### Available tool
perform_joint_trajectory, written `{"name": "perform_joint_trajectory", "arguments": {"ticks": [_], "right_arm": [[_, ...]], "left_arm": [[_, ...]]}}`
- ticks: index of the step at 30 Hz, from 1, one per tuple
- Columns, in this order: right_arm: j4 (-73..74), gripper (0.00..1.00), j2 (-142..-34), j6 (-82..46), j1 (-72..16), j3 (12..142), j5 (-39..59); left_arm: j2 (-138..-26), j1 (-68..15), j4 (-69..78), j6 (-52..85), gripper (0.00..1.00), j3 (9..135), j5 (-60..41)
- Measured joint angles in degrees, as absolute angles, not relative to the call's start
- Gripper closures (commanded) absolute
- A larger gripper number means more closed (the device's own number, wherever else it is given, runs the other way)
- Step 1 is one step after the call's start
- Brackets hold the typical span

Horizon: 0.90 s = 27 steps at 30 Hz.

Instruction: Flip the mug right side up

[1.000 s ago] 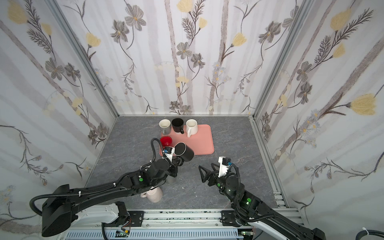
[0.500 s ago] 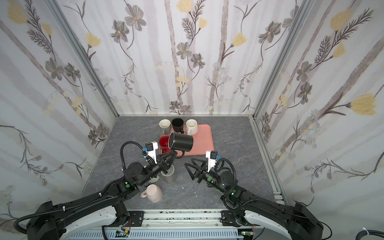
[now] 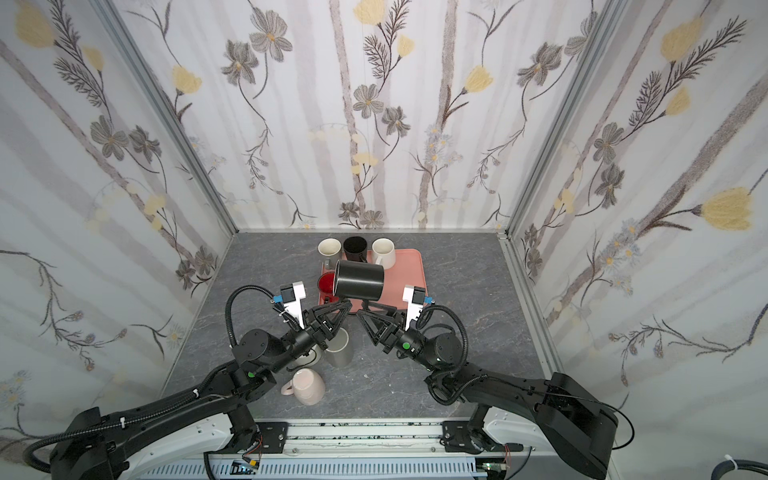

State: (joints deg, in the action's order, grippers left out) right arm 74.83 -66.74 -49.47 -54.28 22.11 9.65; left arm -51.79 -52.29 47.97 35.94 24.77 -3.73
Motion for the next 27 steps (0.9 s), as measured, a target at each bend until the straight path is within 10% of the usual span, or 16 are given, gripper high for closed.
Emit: {"name": "perform_joint_trajectory", "arguments": {"ticks": [7,13,27], "right_arm": [[76.88,1.00,-69.28,-51.57,-54.24,23.29,9.04],[66.70,1.00,-62.00,-49.45,-54.28,23.14,7.49],[0.32,1.00,-59.46,-34.61,-33.93,42.63,-10.94]], "left_arm": [[-51.88,-52.29,50.28,37.08,1.00,24.58,-4.67],[-49.98,-52.27,47.99,37.50,0.01,24.71,-2.48],[-36.10,-52.38,32.91,33.12,0.00,24.10,6.33]]}}
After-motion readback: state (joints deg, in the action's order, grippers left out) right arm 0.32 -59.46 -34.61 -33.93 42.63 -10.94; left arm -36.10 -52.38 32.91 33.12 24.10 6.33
